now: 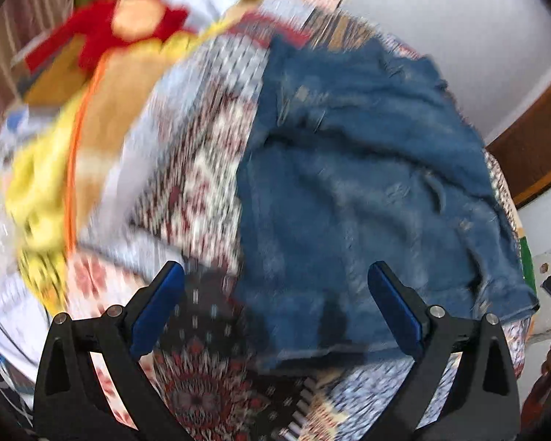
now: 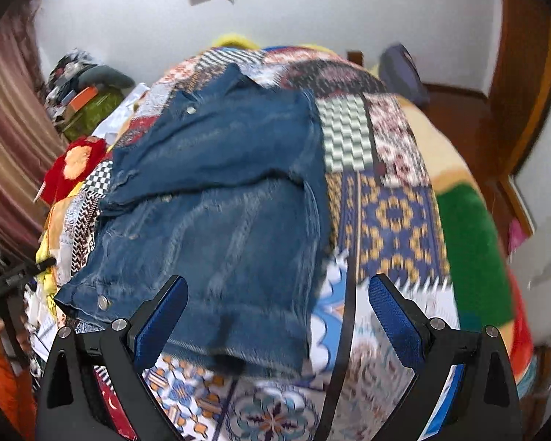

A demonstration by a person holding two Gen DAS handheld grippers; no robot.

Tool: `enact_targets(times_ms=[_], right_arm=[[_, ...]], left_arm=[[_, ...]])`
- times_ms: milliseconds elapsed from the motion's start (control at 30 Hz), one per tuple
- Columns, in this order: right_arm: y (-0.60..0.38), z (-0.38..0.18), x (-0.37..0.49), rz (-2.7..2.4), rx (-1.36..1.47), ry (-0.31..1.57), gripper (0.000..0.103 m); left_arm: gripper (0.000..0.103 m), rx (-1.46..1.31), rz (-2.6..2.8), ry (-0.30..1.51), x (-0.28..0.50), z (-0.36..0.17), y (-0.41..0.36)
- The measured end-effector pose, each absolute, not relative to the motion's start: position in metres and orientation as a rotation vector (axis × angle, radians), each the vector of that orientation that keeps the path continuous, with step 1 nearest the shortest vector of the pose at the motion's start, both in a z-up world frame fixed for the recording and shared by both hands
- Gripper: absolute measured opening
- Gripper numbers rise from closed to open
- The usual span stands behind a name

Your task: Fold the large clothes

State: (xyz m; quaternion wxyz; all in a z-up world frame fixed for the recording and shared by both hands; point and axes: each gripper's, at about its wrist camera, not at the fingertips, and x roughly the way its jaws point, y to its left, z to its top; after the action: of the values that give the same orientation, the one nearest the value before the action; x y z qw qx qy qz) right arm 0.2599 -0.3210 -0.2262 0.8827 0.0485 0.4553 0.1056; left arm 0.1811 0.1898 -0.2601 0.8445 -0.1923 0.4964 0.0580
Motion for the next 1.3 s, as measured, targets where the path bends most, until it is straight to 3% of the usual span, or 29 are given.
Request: enact_targets(times_ms=[267, 400, 467, 533, 567, 667, 767, 867, 1300], right_arm=[[-0.333, -0.255, 0.240, 0.188, 0.255, 1.008, 0.098], [-0.327, -0.256, 0.235, 0.230, 0.278, 0.978, 0.093], [-0.323, -0.259, 0.236, 0.270, 0.311, 0.989, 0.075], [-0.321, -0.266, 0.240, 0.281, 0.342, 1.017, 0.064], [-0.322, -0.269, 0.240, 0.276, 0.357, 1.012, 0.055], [-0.326, -0.271, 0.241, 0.273, 0.387, 0.994, 0.038], [-0.332, -0.267, 0.241, 0.295, 0.399, 0.961, 0.021], [-0.330, -0.252, 0.244, 0.330, 0.371, 0.895, 0.016], [-0.298, -0.188, 0.318, 0.389, 0.214, 0.727, 0.013]], left_arm=[[0.098, -0.576, 0.113, 1.072, 0.154, -0.300, 0.187], [0.076, -0.586, 0.087, 1.049, 0.154, -0.300, 0.181], [0.064, -0.588, 0.081, 1.035, 0.154, -0.296, 0.179], [0.054, -0.563, 0.086, 1.019, 0.155, -0.291, 0.177], [0.043, -0.529, 0.101, 1.005, 0.155, -0.287, 0.175], [0.030, -0.489, 0.114, 0.985, 0.159, -0.279, 0.173], [0.024, -0.445, 0.118, 0.964, 0.165, -0.268, 0.169], [0.019, -0.397, 0.125, 0.922, 0.171, -0.255, 0.164], [0.017, -0.268, 0.102, 0.680, 0.248, -0.159, 0.164]])
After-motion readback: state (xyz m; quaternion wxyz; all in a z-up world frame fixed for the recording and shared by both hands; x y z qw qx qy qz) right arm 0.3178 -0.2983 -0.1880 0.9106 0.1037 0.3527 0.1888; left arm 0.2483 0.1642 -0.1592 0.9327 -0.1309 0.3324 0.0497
